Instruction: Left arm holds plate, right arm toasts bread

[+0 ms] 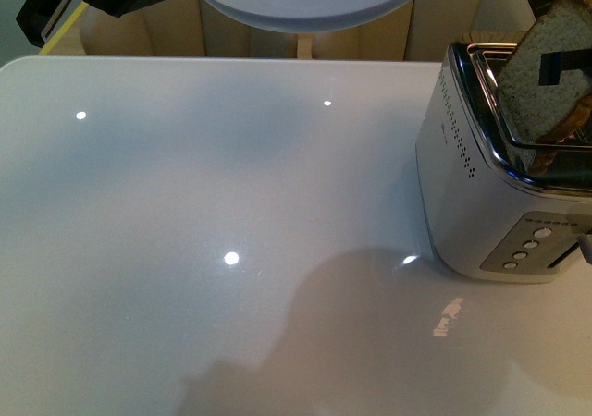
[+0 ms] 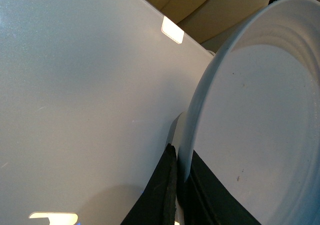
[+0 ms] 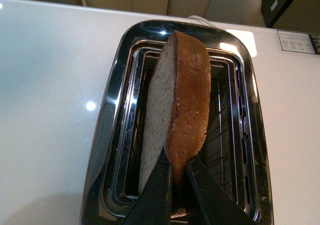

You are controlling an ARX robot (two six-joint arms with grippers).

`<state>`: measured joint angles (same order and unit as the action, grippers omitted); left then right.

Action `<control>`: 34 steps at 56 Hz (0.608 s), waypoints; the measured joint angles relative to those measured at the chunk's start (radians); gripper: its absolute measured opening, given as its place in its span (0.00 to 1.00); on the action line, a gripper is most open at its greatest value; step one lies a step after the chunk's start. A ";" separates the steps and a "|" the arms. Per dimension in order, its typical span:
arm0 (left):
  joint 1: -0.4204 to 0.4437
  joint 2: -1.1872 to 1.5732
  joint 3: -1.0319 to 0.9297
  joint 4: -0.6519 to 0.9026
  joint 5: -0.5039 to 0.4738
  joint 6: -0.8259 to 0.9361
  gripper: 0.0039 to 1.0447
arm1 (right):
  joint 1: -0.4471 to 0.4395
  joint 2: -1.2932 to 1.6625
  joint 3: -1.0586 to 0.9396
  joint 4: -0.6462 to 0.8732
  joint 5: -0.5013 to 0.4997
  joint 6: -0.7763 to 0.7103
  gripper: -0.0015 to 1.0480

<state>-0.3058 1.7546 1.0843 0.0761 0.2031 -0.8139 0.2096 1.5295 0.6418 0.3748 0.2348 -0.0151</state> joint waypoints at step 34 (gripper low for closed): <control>0.000 -0.001 0.000 0.000 0.000 0.000 0.03 | -0.044 -0.133 -0.057 -0.065 -0.064 0.024 0.79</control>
<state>-0.3058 1.7538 1.0843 0.0761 0.2031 -0.8143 0.1654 1.3964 0.5850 0.3096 0.1707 0.0093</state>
